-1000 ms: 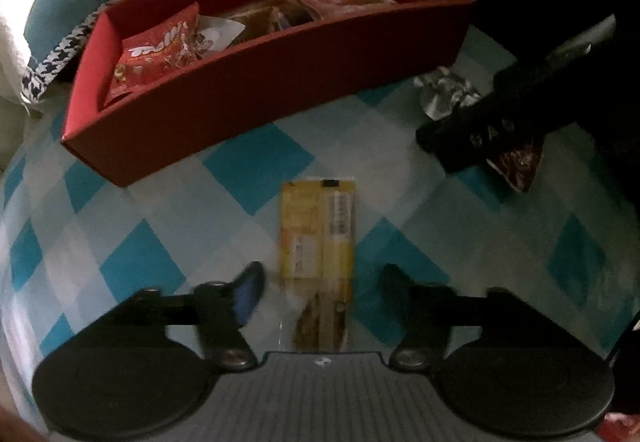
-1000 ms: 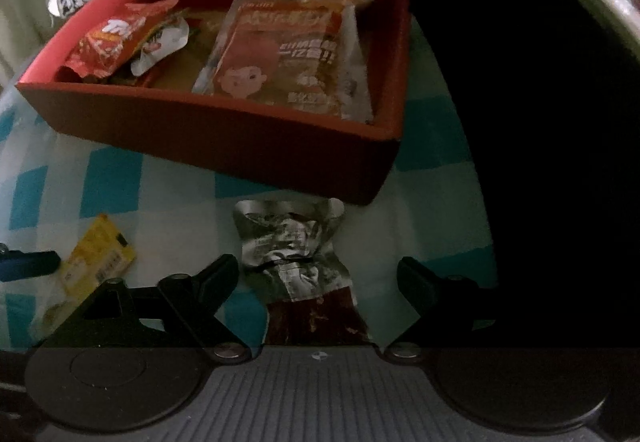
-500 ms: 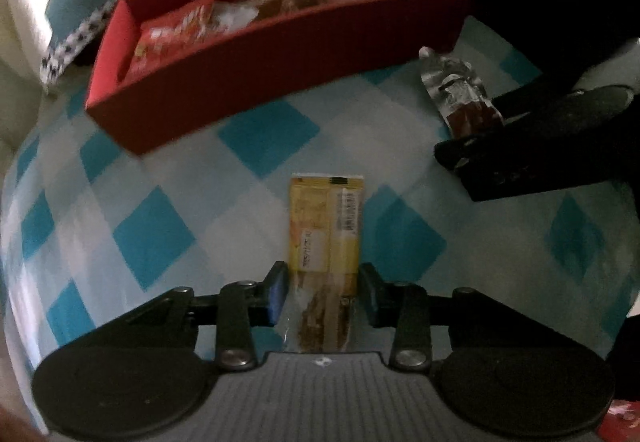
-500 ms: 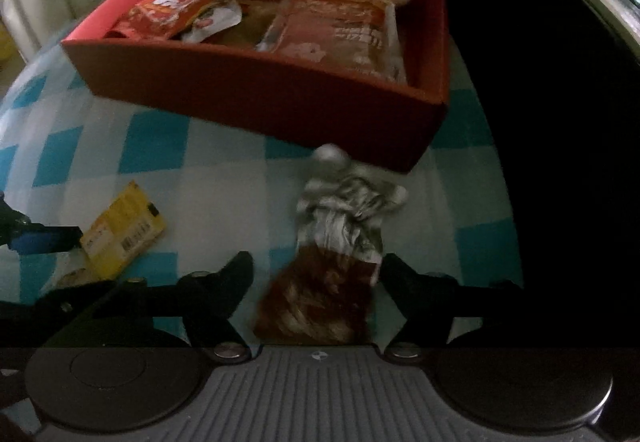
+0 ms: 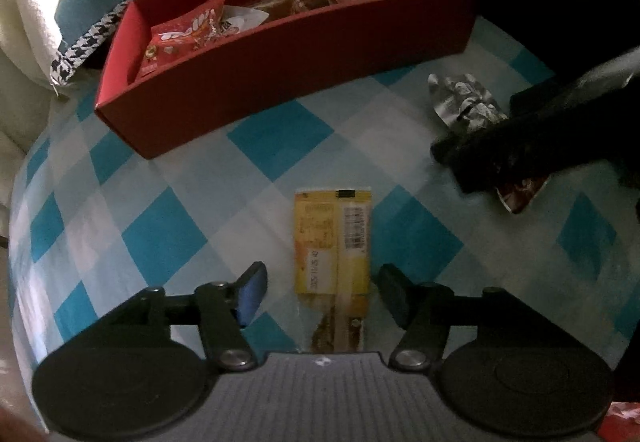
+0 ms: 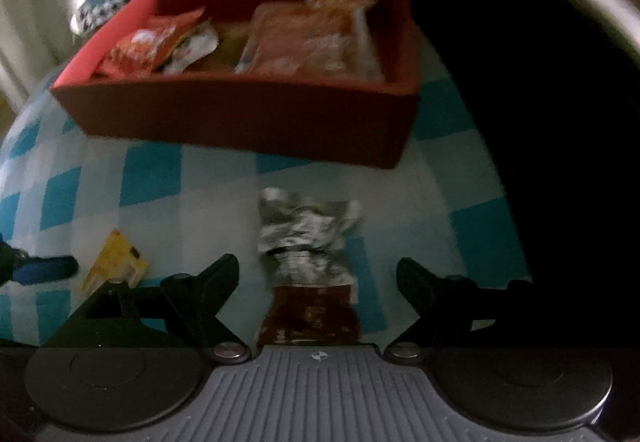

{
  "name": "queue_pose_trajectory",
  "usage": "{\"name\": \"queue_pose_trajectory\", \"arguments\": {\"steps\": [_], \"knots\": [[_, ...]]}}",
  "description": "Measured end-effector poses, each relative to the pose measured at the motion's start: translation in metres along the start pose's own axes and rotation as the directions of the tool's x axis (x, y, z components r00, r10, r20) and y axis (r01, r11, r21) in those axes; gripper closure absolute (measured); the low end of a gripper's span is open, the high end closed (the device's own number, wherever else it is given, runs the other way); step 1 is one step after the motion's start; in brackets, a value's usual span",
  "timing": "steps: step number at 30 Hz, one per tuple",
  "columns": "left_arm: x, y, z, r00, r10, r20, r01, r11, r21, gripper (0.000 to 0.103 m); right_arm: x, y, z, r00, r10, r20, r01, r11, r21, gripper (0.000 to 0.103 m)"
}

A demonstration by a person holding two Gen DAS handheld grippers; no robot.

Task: Organize snacks
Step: 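Grasp the yellow stick snack with the left tool while the right grasps the silver pouch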

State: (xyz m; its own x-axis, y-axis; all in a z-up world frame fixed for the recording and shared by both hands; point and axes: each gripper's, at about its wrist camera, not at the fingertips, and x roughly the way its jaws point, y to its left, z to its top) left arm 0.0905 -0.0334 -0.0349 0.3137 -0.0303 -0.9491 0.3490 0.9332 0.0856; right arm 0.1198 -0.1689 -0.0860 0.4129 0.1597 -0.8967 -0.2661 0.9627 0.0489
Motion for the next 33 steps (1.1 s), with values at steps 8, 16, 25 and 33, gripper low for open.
{"name": "queue_pose_trajectory", "arguments": {"steps": [8,16,25,33], "knots": [[0.001,-0.001,-0.005,0.999,0.036,0.021,-0.037,0.999,0.023,0.029,0.005,0.008,-0.004,1.000,-0.029,-0.004,0.029,0.999,-0.030,0.000],[0.002,0.002,-0.006,0.999,0.033,0.029,-0.034,0.999,0.017,0.026,0.002,0.009,-0.008,0.999,-0.039,0.017,0.039,0.999,-0.035,0.000],[0.000,-0.001,-0.009,0.999,0.030,0.037,-0.031,0.999,0.032,0.033,-0.010,0.023,-0.008,1.000,-0.012,0.028,0.014,0.996,-0.091,0.029],[-0.009,-0.011,-0.014,0.999,-0.029,0.035,0.027,0.997,0.071,0.073,-0.019,0.023,-0.012,1.000,0.004,0.003,-0.004,0.997,-0.072,0.050]]}}
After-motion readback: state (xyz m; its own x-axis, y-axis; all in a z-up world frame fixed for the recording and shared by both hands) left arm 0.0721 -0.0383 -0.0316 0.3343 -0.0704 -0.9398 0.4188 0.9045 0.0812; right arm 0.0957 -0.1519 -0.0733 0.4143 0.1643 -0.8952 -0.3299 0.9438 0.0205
